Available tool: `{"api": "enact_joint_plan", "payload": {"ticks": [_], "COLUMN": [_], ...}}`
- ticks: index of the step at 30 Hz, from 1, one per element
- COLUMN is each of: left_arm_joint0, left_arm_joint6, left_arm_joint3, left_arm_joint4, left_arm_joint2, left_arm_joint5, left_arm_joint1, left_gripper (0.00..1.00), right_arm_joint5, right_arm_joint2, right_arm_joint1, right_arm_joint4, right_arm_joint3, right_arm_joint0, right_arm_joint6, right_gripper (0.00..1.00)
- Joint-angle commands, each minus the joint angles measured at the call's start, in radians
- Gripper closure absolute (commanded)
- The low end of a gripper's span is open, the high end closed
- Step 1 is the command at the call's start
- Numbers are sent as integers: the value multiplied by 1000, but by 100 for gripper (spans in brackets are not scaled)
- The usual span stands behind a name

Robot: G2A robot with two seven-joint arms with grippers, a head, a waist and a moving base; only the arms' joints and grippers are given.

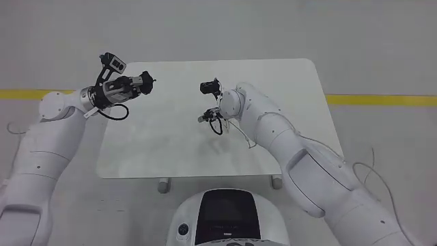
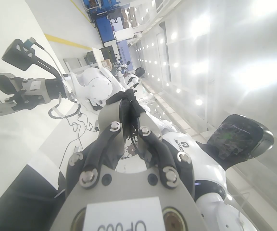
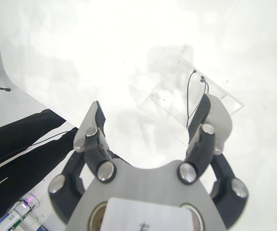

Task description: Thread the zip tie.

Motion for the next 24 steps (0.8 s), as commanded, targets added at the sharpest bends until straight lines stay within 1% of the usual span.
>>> {"api": "enact_joint_plan", "payload": {"ticks": [1, 4, 5, 8, 10, 15, 18, 24], "left_arm_joint0": [0, 0, 0, 0, 0, 0, 0, 0], "left_arm_joint6": [0, 0, 0, 0, 0, 0, 0, 0], "left_arm_joint3": [0, 0, 0, 0, 0, 0, 0, 0], "left_arm_joint4": [0, 0, 0, 0, 0, 0, 0, 0], "left_arm_joint2": [0, 0, 0, 0, 0, 0, 0, 0], "left_arm_joint5": [0, 0, 0, 0, 0, 0, 0, 0], "left_arm_joint1": [0, 0, 0, 0, 0, 0, 0, 0], "left_gripper": [100, 100, 100, 100, 100, 100, 100, 100], "right_arm_joint5": [0, 0, 8, 60, 86, 119, 142, 163], "right_arm_joint2": [0, 0, -3, -12, -15, -21, -30, -38], "right_arm_joint1": [0, 0, 1, 3, 2, 1, -2, -8], "right_arm_joint4": [0, 0, -11, -45, -59, -84, -107, -132], "right_arm_joint3": [0, 0, -4, -26, -37, -49, -55, -57], "right_arm_joint0": [0, 0, -8, -24, -35, -53, -59, -62], "right_arm_joint6": [0, 0, -17, -39, -42, -52, -44, -11], "right_gripper": [100, 100, 100, 100, 100, 100, 100, 100]}}
